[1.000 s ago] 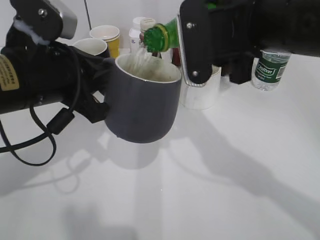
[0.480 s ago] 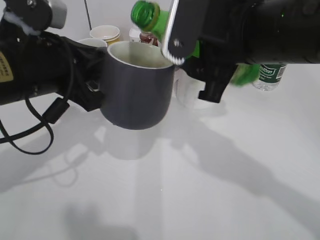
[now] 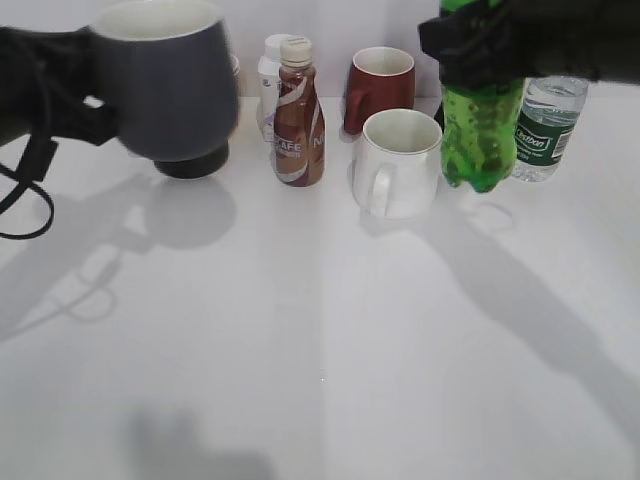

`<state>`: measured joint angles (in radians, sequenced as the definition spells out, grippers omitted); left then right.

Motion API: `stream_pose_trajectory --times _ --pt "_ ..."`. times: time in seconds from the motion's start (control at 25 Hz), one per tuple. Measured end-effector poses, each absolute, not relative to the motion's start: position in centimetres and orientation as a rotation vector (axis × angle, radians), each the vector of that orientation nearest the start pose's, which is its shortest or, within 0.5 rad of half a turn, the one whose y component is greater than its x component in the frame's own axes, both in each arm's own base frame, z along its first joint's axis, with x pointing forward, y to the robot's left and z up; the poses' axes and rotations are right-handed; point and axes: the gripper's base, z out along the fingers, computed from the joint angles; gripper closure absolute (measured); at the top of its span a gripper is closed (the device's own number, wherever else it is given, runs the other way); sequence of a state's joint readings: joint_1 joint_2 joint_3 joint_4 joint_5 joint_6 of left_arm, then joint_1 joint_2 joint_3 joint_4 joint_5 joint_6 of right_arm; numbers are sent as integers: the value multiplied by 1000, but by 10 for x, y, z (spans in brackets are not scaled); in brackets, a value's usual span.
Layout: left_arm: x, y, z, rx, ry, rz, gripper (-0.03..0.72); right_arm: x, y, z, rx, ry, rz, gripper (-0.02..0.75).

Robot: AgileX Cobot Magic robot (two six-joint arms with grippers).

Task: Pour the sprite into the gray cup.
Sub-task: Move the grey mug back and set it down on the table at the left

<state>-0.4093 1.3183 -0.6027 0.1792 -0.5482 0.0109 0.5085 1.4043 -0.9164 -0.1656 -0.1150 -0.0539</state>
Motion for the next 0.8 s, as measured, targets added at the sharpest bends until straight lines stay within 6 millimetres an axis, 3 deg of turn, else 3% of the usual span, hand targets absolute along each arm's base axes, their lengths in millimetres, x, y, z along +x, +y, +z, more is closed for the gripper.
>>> stream_pose_trajectory --times 0.2,0.4,0.8 --pt "268 -84 235 425 1573 -173 644 277 140 286 -495 1726 316 258" --pt "291 -69 193 367 1596 -143 645 270 136 271 -440 1718 374 258" --pt "306 -48 140 278 1706 -100 645 269 136 271 -428 1713 388 258"
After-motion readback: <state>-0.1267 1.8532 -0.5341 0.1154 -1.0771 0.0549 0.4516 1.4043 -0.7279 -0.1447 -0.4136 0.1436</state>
